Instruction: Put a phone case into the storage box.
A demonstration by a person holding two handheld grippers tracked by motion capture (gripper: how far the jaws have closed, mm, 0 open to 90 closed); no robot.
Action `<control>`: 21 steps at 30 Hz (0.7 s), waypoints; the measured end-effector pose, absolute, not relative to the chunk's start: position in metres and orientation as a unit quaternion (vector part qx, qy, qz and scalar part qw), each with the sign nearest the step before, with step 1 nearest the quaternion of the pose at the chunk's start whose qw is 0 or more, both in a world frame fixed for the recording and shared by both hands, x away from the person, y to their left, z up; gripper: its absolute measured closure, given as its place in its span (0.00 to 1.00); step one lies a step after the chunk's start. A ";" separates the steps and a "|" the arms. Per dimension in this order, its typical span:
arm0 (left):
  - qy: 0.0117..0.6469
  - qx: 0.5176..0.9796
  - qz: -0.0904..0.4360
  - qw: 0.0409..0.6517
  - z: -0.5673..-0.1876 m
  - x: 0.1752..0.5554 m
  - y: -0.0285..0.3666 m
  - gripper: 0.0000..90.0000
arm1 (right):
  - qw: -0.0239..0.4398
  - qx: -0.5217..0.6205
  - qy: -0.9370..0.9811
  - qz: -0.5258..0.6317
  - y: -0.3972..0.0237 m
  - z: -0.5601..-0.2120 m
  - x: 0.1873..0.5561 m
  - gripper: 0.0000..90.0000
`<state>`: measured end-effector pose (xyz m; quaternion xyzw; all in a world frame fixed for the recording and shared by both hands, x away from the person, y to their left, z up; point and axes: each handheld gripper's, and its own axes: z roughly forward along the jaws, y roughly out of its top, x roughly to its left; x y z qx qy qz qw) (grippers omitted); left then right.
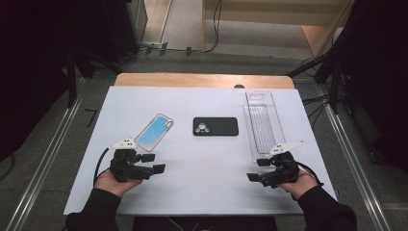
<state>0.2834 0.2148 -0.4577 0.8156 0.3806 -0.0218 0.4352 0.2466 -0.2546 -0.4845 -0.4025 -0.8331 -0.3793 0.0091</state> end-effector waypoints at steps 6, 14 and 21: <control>0.388 0.811 -0.015 0.438 -0.458 0.292 0.222 0.33 | 0.009 -0.402 -0.833 -0.379 -0.255 -0.485 0.247 0.23; 0.382 0.815 0.014 0.435 -0.455 0.300 0.225 0.33 | 0.009 -0.402 -0.834 -0.379 -0.255 -0.485 0.247 0.23; 0.386 0.816 0.012 0.430 -0.456 0.312 0.226 0.30 | 0.008 -0.401 -0.834 -0.378 -0.255 -0.485 0.247 0.23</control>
